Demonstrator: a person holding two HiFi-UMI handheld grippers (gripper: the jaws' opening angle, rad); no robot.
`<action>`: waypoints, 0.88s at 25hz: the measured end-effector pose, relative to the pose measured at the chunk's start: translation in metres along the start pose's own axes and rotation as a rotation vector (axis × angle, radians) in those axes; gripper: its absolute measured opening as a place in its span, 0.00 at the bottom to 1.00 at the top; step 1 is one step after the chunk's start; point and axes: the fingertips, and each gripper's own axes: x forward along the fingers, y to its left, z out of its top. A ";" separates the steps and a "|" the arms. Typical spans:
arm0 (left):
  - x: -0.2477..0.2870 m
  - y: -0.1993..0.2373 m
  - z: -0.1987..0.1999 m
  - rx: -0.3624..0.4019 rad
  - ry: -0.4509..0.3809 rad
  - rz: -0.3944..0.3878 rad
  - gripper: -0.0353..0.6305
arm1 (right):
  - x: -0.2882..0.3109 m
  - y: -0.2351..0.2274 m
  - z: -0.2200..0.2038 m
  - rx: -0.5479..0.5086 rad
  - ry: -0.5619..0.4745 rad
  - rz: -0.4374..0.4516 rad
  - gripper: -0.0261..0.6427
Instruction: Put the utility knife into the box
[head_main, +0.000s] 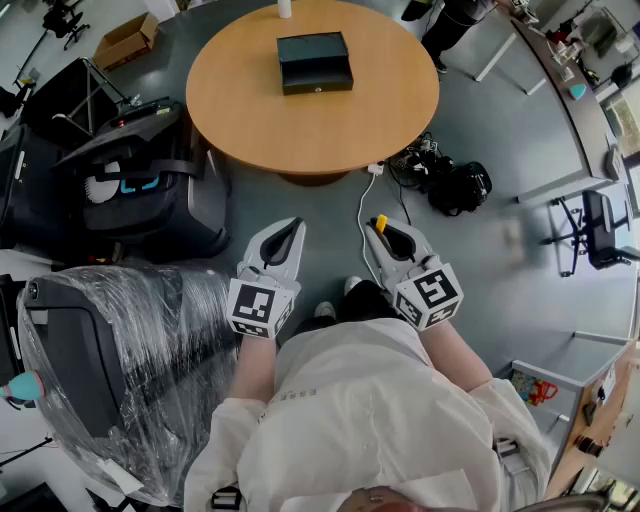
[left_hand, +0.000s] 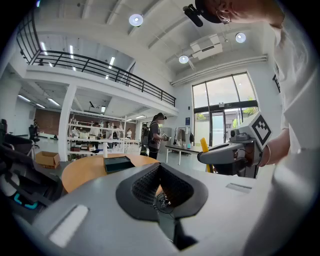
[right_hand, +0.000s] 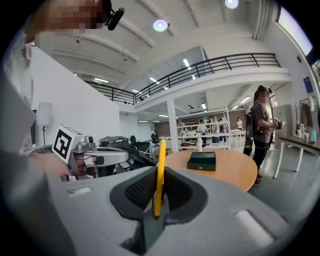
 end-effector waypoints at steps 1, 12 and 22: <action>0.006 0.004 -0.001 -0.001 0.000 0.002 0.08 | 0.004 -0.007 -0.001 0.007 0.004 -0.002 0.08; 0.116 0.076 0.004 0.010 0.023 0.039 0.08 | 0.103 -0.105 0.016 0.022 -0.002 0.027 0.08; 0.258 0.161 0.058 -0.010 -0.018 0.091 0.08 | 0.226 -0.215 0.069 -0.037 0.033 0.140 0.08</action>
